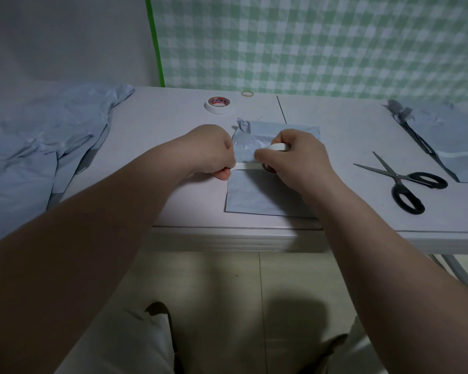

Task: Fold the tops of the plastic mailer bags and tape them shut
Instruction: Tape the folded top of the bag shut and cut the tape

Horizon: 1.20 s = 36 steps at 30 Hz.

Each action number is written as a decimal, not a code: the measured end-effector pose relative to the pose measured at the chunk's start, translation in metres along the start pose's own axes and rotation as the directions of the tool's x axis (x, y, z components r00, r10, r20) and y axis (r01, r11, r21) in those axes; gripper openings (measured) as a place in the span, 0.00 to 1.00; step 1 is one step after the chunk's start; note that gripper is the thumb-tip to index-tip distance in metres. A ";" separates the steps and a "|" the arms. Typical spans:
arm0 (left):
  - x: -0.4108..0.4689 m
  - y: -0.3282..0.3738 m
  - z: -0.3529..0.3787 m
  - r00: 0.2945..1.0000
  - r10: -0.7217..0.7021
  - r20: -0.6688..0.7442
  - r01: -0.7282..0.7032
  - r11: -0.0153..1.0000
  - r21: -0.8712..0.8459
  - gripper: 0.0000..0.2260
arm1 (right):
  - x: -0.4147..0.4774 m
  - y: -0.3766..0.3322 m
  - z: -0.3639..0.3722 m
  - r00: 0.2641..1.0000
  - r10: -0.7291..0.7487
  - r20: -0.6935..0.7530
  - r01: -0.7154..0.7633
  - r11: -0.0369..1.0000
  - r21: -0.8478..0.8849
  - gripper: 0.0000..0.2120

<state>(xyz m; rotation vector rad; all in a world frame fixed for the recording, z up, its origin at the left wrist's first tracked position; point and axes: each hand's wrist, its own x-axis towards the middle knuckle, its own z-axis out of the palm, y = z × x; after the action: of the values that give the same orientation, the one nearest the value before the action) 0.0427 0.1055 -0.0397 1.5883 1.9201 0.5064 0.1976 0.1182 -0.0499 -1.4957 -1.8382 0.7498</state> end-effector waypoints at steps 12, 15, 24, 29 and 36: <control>-0.004 0.010 -0.002 0.985 0.129 -0.114 -0.046 0.838 0.543 0.11 | -0.001 0.000 0.000 1.000 -0.012 0.011 0.013 0.997 -0.075 0.07; -0.011 0.008 0.000 0.953 0.173 -0.250 -0.007 0.835 0.550 0.08 | -0.001 0.000 0.000 1.000 -0.015 0.011 0.016 0.998 -0.060 0.07; -0.055 0.002 0.057 0.955 0.258 -0.149 -0.126 0.802 0.584 0.21 | -0.001 0.002 0.003 0.999 -0.033 -0.007 0.033 0.998 -0.053 0.07; -0.055 -0.008 0.063 0.986 0.151 -0.070 -0.086 0.821 0.565 0.29 | -0.003 0.009 -0.003 0.997 -0.066 0.028 0.067 0.997 -0.030 0.17; -0.057 -0.005 0.055 0.992 0.122 -0.023 -0.086 0.811 0.579 0.29 | 0.001 0.035 -0.014 0.992 -0.098 0.075 0.095 0.994 0.047 0.11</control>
<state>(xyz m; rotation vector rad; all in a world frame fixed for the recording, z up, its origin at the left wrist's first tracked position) 0.0814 0.0442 -0.0733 2.0804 2.1686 -0.0116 0.2292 0.1260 -0.0678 -1.3571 -1.9248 0.8055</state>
